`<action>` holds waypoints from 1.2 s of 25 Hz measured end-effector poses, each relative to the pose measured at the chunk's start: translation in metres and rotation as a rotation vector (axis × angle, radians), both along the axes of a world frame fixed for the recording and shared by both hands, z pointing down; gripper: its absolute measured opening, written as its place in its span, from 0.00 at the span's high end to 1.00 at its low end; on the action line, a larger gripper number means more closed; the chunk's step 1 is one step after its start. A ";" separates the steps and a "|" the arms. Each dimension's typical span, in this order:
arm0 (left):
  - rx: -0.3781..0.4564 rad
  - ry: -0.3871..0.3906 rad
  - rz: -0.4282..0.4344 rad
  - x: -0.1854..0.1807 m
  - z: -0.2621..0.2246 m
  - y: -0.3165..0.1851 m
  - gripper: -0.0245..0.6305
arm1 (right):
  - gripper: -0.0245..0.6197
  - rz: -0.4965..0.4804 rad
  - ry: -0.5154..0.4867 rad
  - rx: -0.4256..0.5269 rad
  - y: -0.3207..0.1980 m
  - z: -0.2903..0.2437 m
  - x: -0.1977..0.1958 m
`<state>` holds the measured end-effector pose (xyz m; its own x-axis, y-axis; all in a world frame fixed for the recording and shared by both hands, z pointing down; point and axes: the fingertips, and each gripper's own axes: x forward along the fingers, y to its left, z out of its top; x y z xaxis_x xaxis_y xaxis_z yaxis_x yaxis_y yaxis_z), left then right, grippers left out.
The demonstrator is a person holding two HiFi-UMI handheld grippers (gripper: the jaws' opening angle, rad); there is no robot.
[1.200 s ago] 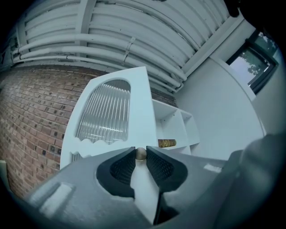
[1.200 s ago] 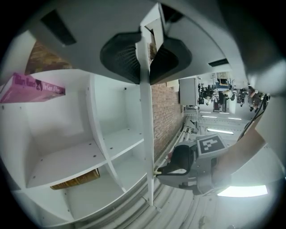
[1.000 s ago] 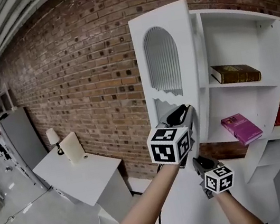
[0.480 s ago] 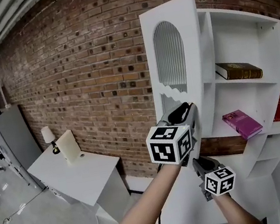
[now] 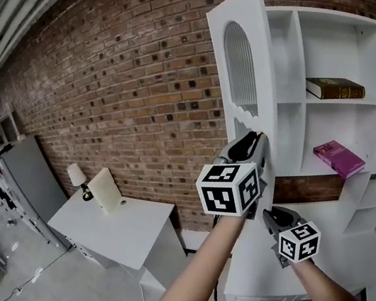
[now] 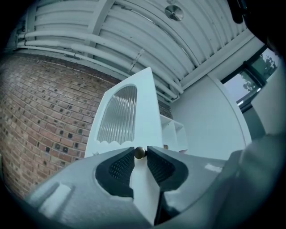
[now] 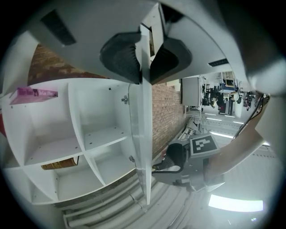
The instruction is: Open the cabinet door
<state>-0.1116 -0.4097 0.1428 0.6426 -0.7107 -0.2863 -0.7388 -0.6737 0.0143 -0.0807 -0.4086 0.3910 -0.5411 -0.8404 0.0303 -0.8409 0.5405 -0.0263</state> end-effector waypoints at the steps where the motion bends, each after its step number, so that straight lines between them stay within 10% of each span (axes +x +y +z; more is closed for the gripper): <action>1: -0.005 0.010 0.001 -0.004 0.001 0.001 0.81 | 0.85 0.006 -0.003 0.000 0.001 0.001 -0.004; 30: 0.031 0.033 -0.070 -0.085 0.007 0.010 0.82 | 0.83 -0.015 -0.043 0.025 0.010 0.008 -0.088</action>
